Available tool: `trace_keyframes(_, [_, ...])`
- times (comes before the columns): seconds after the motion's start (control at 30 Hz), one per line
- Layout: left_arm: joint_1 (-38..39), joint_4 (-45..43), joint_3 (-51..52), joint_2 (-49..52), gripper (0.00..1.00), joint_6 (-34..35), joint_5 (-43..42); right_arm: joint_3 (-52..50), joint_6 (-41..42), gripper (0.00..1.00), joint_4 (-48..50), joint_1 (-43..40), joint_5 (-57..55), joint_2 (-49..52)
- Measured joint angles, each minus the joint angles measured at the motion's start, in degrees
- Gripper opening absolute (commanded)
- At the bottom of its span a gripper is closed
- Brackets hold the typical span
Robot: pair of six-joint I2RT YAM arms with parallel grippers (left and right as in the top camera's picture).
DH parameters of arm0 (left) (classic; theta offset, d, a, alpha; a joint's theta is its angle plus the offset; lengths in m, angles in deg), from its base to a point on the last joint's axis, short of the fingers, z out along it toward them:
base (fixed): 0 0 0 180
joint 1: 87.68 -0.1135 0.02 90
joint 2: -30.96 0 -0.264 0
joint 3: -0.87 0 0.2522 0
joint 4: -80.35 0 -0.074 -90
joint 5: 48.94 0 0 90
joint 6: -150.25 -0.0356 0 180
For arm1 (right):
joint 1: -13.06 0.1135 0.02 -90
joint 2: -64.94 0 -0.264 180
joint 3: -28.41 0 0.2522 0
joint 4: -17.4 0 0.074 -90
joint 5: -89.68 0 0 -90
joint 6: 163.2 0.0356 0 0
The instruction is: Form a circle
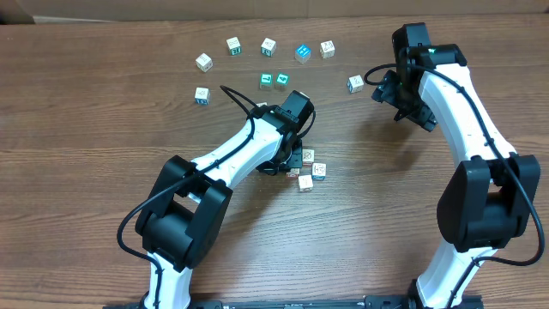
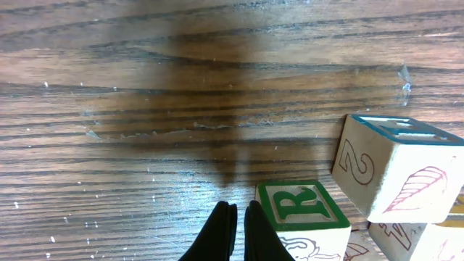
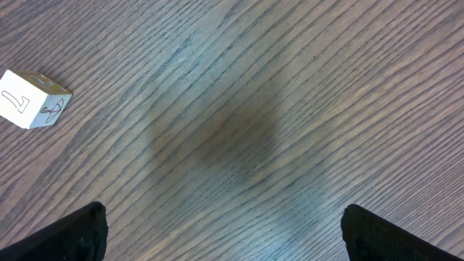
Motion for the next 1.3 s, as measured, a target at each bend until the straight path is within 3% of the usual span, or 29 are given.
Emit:
trace_keyframes(0.77, [0.3,0.1,0.0,0.0,0.04,-2.1,0.0,0.0,0.0,1.0,0.0,0.0,0.0,0.0])
trace_keyframes(1.3, [-1.8,18.6,-9.5,0.0,0.04,-4.6,-2.5,0.0,0.0,1.0,0.0,0.0,0.0,0.0])
